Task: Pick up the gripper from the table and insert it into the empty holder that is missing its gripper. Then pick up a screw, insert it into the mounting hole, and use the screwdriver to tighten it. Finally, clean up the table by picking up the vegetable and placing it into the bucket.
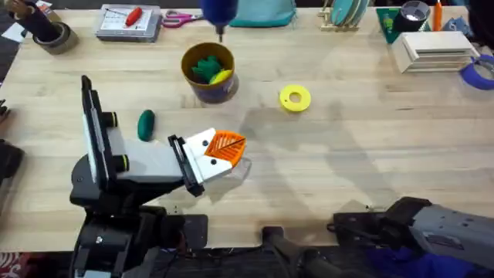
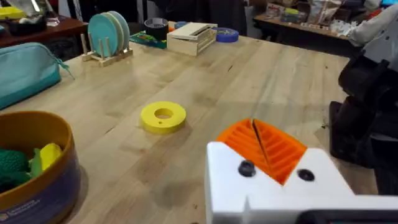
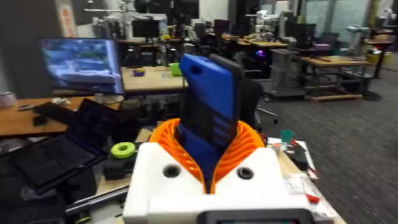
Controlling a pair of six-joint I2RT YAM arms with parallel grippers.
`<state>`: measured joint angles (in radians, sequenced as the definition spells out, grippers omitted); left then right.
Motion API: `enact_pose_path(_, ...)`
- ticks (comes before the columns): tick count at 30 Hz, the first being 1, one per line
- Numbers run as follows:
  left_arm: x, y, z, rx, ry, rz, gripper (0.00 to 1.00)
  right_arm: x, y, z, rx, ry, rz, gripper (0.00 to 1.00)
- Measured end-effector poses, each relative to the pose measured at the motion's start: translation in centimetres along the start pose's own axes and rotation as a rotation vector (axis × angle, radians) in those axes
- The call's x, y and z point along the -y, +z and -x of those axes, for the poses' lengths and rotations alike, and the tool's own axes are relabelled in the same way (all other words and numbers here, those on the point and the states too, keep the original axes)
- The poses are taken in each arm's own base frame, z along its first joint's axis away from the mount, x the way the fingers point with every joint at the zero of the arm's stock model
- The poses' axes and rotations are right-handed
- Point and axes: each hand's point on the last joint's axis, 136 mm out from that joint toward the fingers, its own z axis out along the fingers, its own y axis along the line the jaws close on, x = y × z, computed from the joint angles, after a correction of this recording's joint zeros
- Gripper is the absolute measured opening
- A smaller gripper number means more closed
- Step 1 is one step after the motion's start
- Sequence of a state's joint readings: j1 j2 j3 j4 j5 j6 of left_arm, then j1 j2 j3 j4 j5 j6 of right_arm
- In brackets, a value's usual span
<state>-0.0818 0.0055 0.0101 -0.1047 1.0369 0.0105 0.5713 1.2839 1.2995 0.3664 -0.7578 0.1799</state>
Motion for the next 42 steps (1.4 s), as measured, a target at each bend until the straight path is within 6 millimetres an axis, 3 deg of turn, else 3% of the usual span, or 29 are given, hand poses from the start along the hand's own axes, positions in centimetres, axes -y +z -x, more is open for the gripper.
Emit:
enact_pose_path(9, 0.0, 0.0, 0.0, 0.000, 0.000, 0.000, 0.014, -2.2, 1.1, -0.1, 0.003, 0.011, 0.063, 0.025)
enact_pose_path(34, 0.0, 0.0, 0.0, 0.000, 0.000, 0.000, 0.014, -3.5, 1.5, 0.7, 0.042, -0.020, 0.099, 0.025)
enact_pose_path(42, 0.0, 0.0, 0.0, 0.000, 0.000, 0.000, 0.014, -4.0, 1.6, -2.1, -0.006, 0.023, 0.133, 0.025)
